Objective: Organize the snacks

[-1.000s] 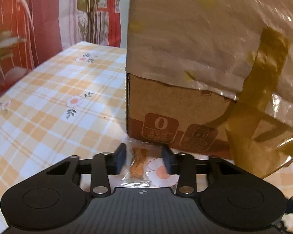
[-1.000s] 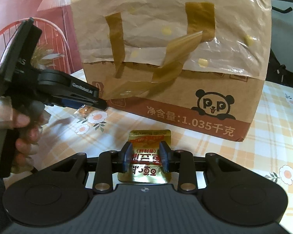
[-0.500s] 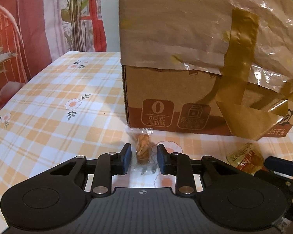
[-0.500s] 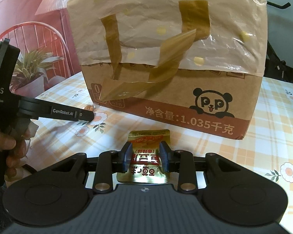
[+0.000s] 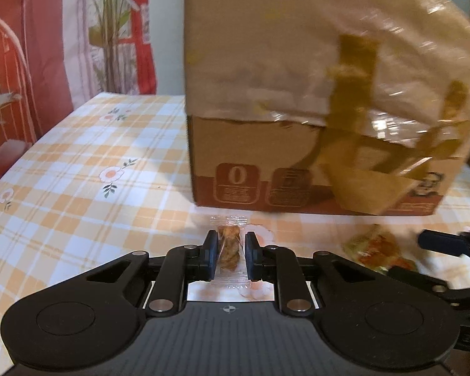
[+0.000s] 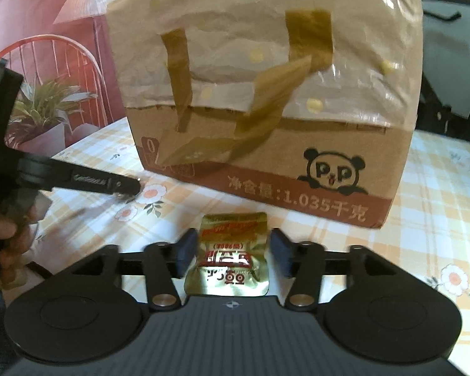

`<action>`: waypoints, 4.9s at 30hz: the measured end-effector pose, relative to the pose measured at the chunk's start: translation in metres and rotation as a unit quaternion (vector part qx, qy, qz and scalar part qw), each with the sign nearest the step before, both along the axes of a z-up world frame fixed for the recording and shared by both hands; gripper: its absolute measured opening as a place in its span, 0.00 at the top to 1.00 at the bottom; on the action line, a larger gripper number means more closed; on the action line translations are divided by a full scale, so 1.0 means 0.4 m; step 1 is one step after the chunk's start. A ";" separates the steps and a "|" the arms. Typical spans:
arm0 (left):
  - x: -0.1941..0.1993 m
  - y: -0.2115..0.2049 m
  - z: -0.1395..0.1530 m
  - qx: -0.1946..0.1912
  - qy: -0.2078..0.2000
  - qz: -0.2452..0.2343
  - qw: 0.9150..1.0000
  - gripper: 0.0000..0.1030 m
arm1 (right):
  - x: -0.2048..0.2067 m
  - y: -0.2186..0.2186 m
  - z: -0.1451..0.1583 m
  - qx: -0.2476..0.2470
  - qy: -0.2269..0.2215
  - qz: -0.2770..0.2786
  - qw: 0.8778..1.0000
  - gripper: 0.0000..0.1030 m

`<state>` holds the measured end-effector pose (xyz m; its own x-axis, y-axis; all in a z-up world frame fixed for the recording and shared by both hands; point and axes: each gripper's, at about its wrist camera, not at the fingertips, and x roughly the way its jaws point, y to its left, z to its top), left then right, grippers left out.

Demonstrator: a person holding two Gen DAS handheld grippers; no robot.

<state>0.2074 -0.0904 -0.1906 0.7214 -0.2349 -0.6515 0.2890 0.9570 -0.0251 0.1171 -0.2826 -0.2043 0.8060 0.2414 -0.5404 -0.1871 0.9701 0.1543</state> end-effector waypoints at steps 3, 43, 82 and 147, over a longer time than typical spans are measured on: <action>-0.029 0.009 0.009 -0.017 -0.009 -0.012 1.000 0.82 | 0.002 0.012 0.001 -0.018 0.001 -0.001 1.000 0.31; -0.106 0.091 0.009 -0.093 -0.017 -0.022 0.995 0.82 | 0.018 0.055 -0.008 -0.041 0.018 0.032 0.998 0.58; 0.008 -0.031 0.400 -0.133 -0.170 -0.088 0.973 0.81 | -0.009 -0.057 0.413 0.035 -0.185 0.015 0.982 0.58; -0.394 0.135 0.661 -0.017 -0.235 0.017 0.972 0.05 | -0.314 0.073 0.649 0.011 -0.172 -0.129 0.977 0.00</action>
